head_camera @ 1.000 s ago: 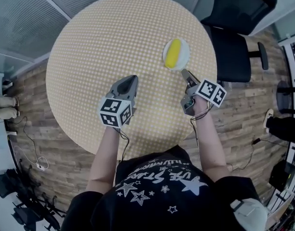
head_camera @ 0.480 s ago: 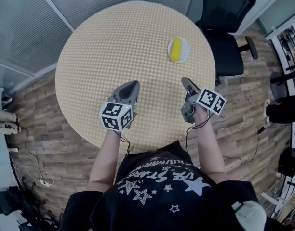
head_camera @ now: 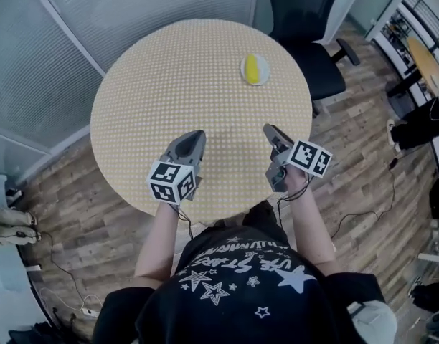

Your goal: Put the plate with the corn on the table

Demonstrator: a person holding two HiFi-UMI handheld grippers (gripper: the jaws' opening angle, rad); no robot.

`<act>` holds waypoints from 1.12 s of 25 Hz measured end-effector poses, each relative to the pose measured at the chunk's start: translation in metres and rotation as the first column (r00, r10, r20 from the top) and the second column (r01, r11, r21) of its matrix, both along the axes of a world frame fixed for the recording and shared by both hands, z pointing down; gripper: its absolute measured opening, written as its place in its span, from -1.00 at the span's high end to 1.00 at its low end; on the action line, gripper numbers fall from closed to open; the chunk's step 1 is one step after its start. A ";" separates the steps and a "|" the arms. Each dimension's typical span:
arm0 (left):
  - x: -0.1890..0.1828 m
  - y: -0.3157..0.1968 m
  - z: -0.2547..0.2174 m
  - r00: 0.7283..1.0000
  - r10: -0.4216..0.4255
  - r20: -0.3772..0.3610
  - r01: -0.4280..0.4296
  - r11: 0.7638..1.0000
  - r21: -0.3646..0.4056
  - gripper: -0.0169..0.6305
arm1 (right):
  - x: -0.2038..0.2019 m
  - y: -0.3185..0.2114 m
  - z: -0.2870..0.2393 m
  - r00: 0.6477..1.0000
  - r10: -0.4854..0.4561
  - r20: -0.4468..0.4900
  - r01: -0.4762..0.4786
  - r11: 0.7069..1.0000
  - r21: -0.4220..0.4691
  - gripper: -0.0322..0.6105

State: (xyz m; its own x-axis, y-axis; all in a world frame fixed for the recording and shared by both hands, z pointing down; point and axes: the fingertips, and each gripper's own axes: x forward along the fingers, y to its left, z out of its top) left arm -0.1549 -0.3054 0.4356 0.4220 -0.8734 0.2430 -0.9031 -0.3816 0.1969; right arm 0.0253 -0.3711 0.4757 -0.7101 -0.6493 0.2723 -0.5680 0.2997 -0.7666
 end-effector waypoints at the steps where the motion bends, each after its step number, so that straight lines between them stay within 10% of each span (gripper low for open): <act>1: 0.001 0.007 0.001 1.000 0.016 0.002 -0.016 1.000 -0.001 0.92 | 0.000 0.011 0.000 1.000 0.007 0.004 -0.007 1.000 0.000 0.51; 28: 0.126 0.167 -0.035 0.995 0.089 0.047 -0.091 0.995 0.042 0.92 | 0.085 0.196 -0.029 0.994 -0.091 0.056 0.083 0.988 0.134 0.55</act>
